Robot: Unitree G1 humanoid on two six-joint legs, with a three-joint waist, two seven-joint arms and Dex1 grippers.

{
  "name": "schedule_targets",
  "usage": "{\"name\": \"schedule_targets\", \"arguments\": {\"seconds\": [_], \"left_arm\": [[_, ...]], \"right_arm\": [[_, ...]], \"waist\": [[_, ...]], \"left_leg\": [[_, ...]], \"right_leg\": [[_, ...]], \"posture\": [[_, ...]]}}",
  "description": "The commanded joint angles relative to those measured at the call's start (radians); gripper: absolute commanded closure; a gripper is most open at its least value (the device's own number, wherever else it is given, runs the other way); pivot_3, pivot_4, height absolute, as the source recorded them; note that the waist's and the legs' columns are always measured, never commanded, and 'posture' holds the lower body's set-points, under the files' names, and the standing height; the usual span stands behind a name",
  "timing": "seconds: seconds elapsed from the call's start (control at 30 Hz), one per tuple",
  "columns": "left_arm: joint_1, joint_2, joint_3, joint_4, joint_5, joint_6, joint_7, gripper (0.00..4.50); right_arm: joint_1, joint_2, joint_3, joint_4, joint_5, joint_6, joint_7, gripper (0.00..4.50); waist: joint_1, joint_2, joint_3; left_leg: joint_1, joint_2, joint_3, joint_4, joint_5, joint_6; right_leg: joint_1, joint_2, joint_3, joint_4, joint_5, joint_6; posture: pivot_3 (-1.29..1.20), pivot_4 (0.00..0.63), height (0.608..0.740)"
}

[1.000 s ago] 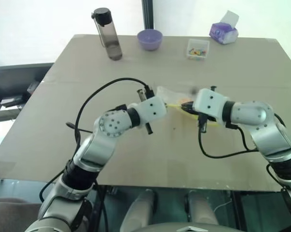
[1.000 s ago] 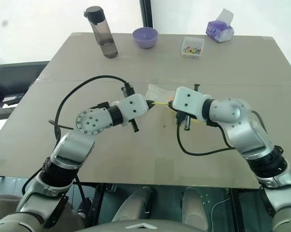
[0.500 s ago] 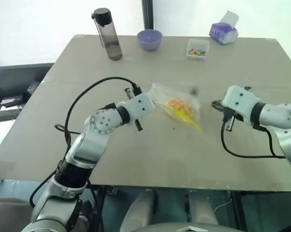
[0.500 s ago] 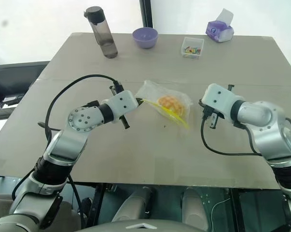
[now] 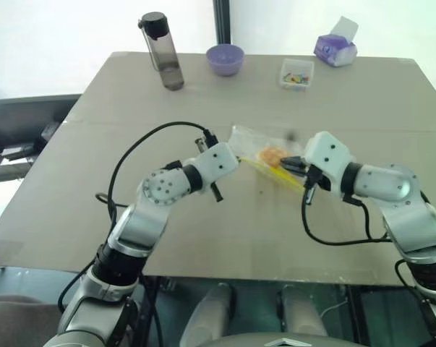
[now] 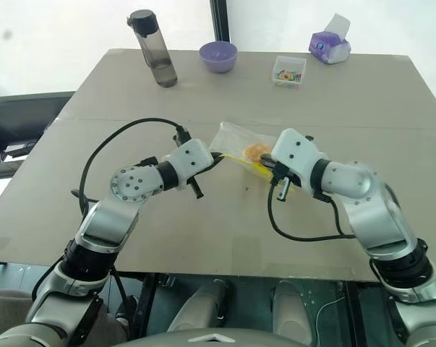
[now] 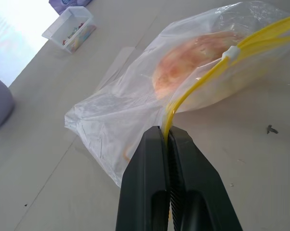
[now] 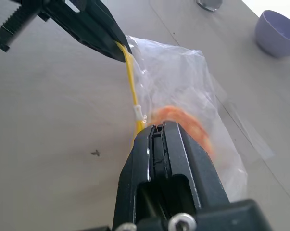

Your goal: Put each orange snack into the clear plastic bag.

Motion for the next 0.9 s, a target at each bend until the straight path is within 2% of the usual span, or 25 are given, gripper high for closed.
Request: {"name": "schedule_targets", "arguments": {"seconds": [0.03, 0.37, 0.77, 0.8, 0.83, 0.9], "left_arm": [[0.030, -0.012, 0.024, -0.077, -0.028, 0.022, 0.013, 4.50], [0.133, -0.105, 0.069, -0.085, -0.107, 0.034, 0.086, 4.50], [0.144, -0.102, 0.048, -0.062, -0.109, -0.011, 0.104, 4.50], [0.143, -0.100, 0.046, -0.059, -0.106, -0.015, 0.103, 4.50], [0.142, -0.098, 0.043, -0.056, -0.103, -0.019, 0.103, 4.50], [0.142, -0.093, 0.038, -0.053, -0.095, -0.027, 0.104, 4.50]], "right_arm": [[-0.016, -0.005, 0.012, -0.037, -0.013, -0.003, -0.016, 4.42], [0.040, -0.033, 0.042, -0.064, -0.056, -0.006, -0.033, 4.42], [0.062, 0.000, 0.091, -0.094, -0.106, 0.026, -0.078, 4.42], [0.061, -0.001, 0.094, -0.090, -0.110, 0.021, -0.077, 3.88], [0.060, -0.002, 0.096, -0.085, -0.114, 0.016, -0.078, 3.69], [0.055, -0.003, 0.101, -0.071, -0.123, 0.004, -0.082, 2.76]], "waist": [[0.000, 0.000, 0.000], [0.001, 0.000, 0.000], [0.001, 0.000, 0.000], [0.001, 0.000, 0.000], [0.000, 0.000, 0.000], [0.001, 0.000, 0.000]], "left_leg": [[0.000, 0.000, 0.000, 0.000, 0.000, 0.000], [0.000, 0.000, 0.000, 0.001, 0.000, 0.000], [0.001, 0.000, 0.000, 0.002, 0.000, 0.000], [0.001, 0.000, 0.000, 0.002, 0.000, 0.000], [0.001, 0.000, 0.000, 0.001, 0.000, 0.000], [0.001, 0.000, 0.000, 0.001, 0.000, 0.000]], "right_leg": [[0.000, 0.000, 0.000, 0.000, 0.000, 0.000], [0.000, 0.000, 0.000, 0.001, 0.000, 0.000], [0.000, 0.000, 0.001, 0.002, 0.000, 0.000], [0.000, 0.000, 0.001, 0.002, 0.000, 0.000], [0.000, 0.000, 0.001, 0.002, 0.000, 0.000], [0.000, 0.000, 0.001, 0.002, 0.000, 0.000]], "posture": [[0.00, 0.150, 0.739], [0.00, 0.150, 0.739], [0.00, 0.150, 0.739], [0.00, 0.150, 0.739], [0.00, 0.150, 0.739], [0.00, 0.150, 0.739]]}}
